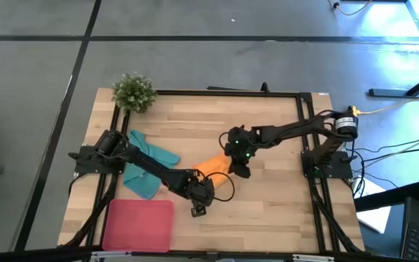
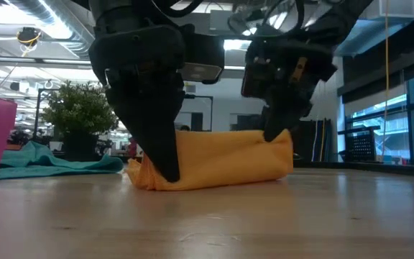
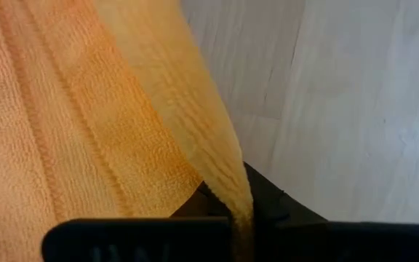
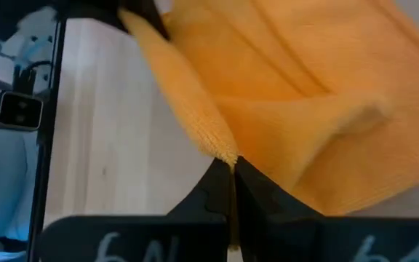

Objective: Roll microfiber towels into tight, uniform cylinder then place into a basket
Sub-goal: Roll the yellow microfiber cloth

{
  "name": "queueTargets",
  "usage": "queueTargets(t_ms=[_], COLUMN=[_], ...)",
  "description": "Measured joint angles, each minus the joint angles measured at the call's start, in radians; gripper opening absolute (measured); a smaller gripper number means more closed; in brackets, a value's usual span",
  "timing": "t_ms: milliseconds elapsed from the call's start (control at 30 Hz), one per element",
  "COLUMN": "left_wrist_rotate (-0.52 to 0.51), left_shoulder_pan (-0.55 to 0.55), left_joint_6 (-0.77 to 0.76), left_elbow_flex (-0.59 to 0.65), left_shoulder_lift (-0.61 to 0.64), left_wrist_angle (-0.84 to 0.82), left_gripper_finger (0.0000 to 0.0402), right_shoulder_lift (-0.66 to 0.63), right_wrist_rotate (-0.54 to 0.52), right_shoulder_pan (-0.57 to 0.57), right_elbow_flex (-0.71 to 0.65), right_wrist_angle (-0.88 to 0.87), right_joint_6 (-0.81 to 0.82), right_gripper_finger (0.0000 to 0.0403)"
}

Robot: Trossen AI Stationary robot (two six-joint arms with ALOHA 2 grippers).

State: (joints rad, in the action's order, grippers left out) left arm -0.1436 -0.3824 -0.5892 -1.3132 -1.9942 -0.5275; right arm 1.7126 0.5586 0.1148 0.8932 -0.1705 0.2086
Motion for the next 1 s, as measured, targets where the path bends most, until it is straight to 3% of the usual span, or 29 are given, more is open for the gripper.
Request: queueTargets(t_ms=[533, 1000], left_wrist_rotate=[0.022, 0.051], left_shoulder_pan=[0.003, 0.017], left_joint_6=[0.016, 0.025], left_elbow_flex=[0.0, -0.107], left_shoulder_lift=[0.0, 0.015], left_wrist_angle=[0.006, -0.097], left_gripper_finger=[0.0, 0.0], right_shoulder_lift=[0.164, 0.158], right_wrist_rotate=[0.033, 0.096], right_shoulder_pan=[0.07, 0.071], right_elbow_flex=[0.001, -0.002], right_wrist_angle=[0.106, 0.088], right_joint_6=[-0.005, -0.009], right_gripper_finger=[0.0006, 0.0006])
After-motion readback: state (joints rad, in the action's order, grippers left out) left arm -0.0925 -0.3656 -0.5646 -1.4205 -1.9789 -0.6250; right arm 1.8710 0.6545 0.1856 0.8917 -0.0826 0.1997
